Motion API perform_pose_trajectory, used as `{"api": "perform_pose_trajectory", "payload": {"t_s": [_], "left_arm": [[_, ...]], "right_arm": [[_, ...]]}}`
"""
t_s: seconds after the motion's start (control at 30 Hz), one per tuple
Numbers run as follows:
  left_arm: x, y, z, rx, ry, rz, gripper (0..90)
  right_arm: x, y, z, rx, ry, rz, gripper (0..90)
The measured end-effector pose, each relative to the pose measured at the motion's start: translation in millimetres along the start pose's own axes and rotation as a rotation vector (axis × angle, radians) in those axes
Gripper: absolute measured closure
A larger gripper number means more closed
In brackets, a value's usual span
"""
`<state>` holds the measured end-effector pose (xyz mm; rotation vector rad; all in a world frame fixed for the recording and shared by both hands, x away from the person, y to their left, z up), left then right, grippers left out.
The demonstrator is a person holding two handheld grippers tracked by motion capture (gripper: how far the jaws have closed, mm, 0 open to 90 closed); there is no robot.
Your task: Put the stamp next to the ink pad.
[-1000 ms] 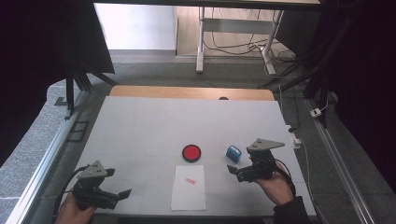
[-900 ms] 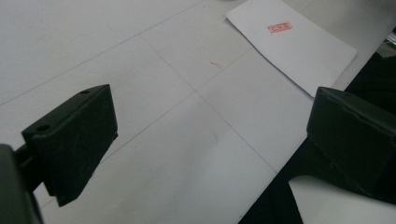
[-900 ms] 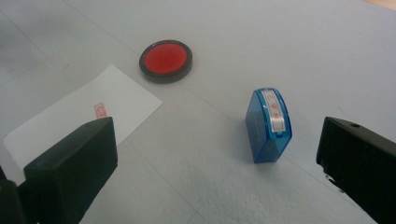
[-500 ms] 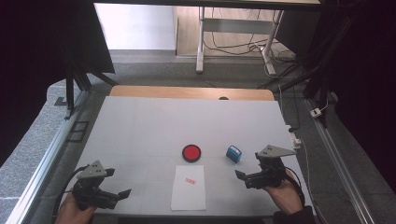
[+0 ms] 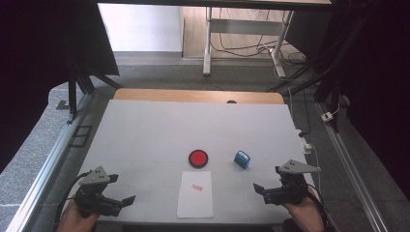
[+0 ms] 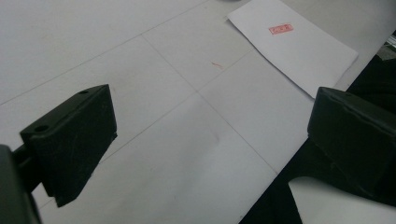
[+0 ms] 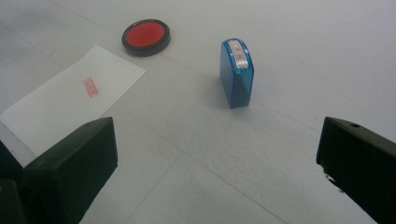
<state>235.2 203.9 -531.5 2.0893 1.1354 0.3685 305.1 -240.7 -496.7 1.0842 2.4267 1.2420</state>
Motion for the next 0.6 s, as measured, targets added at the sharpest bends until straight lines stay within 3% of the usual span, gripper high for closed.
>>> {"api": "perform_pose_trajectory", "payload": {"t_s": [0.3, 0.43, 0.6], "left_arm": [[0.4, -0.5, -0.5, -0.002, 0.003, -0.008, 0.8], [0.6, -0.8, -0.6, -0.001, 0.003, -0.008, 0.8], [0.7, 0.2, -0.1, -0.001, 0.001, -0.014, 0.8]], "right_arm": [[-3.2, -17.6, -10.8, 0.018, -0.04, 0.025, 0.0], [-3.9, -27.3, -12.4, 0.057, -0.054, 0.029, 0.0], [-5.4, -29.7, -15.5, 0.057, -0.067, 0.039, 0.0]]}}
Point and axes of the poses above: each handheld gripper's, and its own axes: z roughly forward along the jaws, y roughly out of its top, x roughly to its left, the point moved 8 cm from there along z, roughly forward along the jaws, and after that the axes turned 8 degrees about y, right-handed, at the moved point
